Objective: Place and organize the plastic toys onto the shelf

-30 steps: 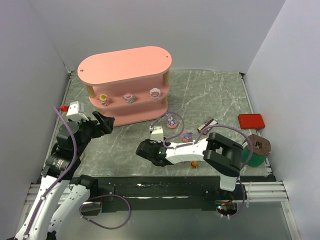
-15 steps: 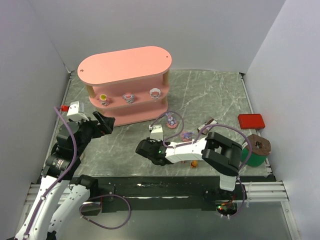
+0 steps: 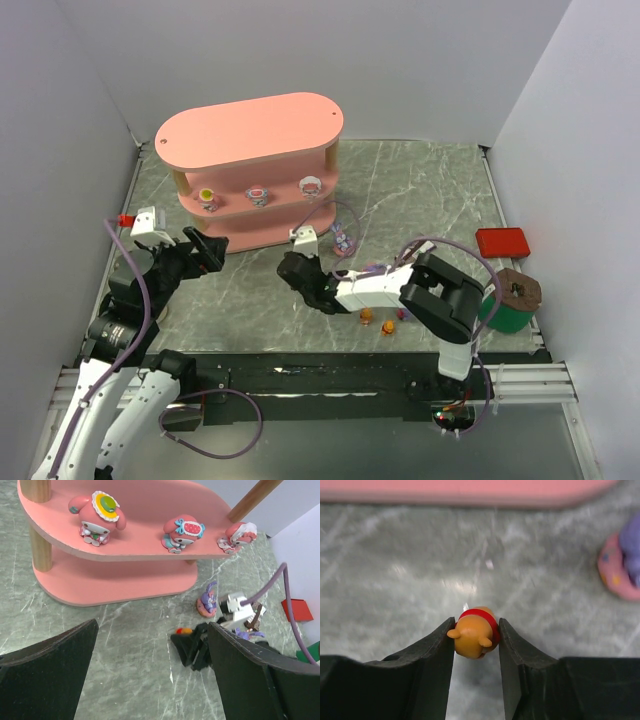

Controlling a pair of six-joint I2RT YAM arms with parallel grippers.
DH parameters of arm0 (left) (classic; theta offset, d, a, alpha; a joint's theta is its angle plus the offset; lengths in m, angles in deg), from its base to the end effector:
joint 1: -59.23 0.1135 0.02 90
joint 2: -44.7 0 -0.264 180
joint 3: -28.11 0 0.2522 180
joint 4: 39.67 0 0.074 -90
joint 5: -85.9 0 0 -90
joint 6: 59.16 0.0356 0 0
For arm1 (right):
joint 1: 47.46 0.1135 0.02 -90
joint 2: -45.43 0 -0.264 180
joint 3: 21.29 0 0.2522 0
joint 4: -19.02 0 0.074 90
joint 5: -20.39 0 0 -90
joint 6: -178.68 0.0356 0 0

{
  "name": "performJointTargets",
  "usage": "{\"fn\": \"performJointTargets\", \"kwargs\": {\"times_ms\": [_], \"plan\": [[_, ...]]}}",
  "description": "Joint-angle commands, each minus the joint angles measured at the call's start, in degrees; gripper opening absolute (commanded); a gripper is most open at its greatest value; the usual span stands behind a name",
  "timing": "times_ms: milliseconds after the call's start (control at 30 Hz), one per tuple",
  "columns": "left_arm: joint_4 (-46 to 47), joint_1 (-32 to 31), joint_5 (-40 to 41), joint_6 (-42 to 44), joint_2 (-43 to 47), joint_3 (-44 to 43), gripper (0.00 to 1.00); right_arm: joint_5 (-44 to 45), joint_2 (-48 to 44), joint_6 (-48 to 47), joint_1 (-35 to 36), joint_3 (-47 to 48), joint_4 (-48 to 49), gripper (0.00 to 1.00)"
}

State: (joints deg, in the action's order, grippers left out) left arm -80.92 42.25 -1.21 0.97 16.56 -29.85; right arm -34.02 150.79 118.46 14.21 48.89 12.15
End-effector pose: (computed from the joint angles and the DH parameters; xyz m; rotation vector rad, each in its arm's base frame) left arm 0.1090 -0.0314 0.3417 -0.2393 1.7867 -0.5444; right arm 0.1950 0.3181 0.1538 -0.2931 2.1335 0.2011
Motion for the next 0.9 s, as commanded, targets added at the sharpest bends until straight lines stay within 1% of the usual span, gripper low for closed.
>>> {"fn": "performJointTargets", "kwargs": {"times_ms": [0, 200, 433, 667, 867], "plan": [[0.68, 0.01, -0.17, 1.22, 0.54, 0.26, 0.96, -1.13, 1.95, -7.36, -1.81, 4.92, 9.71, 0.01], [0.94, 0.01, 0.09, 1.39, 0.02, 0.35, 0.96, -3.07, 6.51, -10.0, -2.87, 10.63, 12.44, 0.02], [0.41, 0.1, 0.71, 1.39, -1.13, 0.08, 0.96, -4.22, 11.09, -10.53, -3.4, 16.87, 13.49, 0.02], [0.59, 0.54, 0.36, 1.48, -1.3, 0.17, 0.96, -3.07, 12.85, -13.87, -3.49, 18.9, 15.6, 0.03], [0.68, 0.8, 0.0, 1.65, -1.65, 0.17, 0.96, -3.51, 14.96, -14.05, -4.1, 20.3, 16.13, 0.04]]}}
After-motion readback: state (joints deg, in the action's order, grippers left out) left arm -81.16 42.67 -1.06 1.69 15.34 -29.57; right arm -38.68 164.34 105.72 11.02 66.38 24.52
